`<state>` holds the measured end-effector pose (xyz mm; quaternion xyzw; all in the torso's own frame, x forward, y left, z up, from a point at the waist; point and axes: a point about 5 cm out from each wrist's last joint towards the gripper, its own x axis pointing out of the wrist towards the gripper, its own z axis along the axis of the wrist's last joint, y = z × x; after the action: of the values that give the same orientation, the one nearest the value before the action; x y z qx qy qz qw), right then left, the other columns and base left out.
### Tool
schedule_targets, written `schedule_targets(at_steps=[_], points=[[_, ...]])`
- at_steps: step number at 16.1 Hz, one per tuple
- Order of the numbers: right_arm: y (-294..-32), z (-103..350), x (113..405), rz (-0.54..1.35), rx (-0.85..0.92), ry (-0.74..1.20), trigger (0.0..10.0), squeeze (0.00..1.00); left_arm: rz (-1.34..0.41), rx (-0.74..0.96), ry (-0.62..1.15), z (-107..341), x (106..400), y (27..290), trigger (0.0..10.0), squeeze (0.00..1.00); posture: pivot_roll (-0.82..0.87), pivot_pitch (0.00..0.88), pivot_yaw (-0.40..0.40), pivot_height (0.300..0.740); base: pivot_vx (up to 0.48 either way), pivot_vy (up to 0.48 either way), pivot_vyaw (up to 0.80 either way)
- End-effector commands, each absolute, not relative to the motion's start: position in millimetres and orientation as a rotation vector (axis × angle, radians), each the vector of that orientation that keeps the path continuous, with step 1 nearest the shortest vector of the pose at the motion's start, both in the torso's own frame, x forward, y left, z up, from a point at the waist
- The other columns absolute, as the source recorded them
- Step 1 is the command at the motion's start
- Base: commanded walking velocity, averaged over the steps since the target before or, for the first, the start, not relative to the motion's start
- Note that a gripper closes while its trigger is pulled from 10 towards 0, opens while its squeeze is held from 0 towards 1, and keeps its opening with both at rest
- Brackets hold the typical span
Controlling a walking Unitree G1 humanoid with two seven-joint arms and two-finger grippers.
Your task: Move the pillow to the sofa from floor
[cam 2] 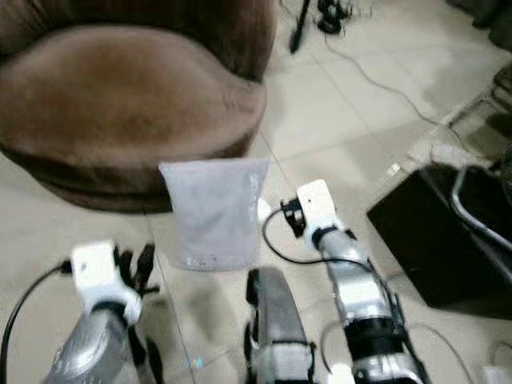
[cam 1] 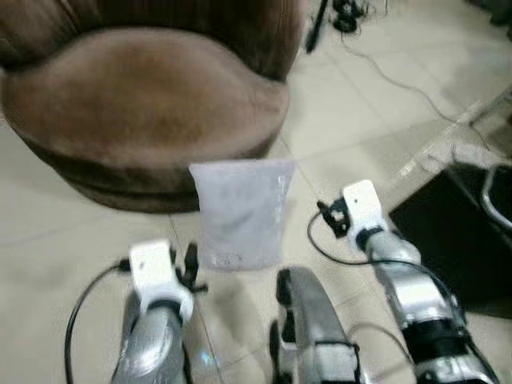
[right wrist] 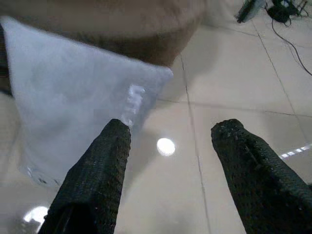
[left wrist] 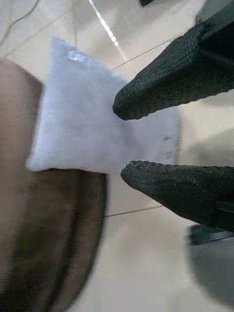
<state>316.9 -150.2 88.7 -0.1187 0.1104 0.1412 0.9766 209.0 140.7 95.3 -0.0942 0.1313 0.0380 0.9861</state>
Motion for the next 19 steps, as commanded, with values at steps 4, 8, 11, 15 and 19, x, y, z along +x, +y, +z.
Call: schedule_targets(at_steps=[4,8,11,15,19], points=[[-143,102,328,0.238,-0.180,0.162,10.0,0.00,0.077,-0.147,0.250,89,221,147,10.0,0.00,-0.03,0.068,-0.114,0.543,0.000,0.000,0.00],[-137,100,327,0.230,-0.166,0.161,10.0,0.00,0.066,-0.123,0.213,92,231,145,10.0,0.00,-0.03,0.062,-0.106,0.543,0.000,0.000,0.00],[-129,101,329,0.235,-0.156,0.144,10.0,0.00,0.056,-0.123,0.207,91,235,143,10.0,0.00,-0.04,0.065,-0.099,0.543,0.000,0.000,0.00],[-124,106,333,0.225,-0.129,0.105,10.0,0.00,0.054,-0.113,0.199,90,240,146,10.0,0.00,-0.03,0.046,-0.079,0.543,0.000,0.000,0.00],[-122,113,343,0.185,-0.089,0.063,10.0,0.00,0.039,-0.086,0.180,93,256,150,10.0,0.00,-0.01,0.000,-0.049,0.543,0.000,0.000,0.00]])
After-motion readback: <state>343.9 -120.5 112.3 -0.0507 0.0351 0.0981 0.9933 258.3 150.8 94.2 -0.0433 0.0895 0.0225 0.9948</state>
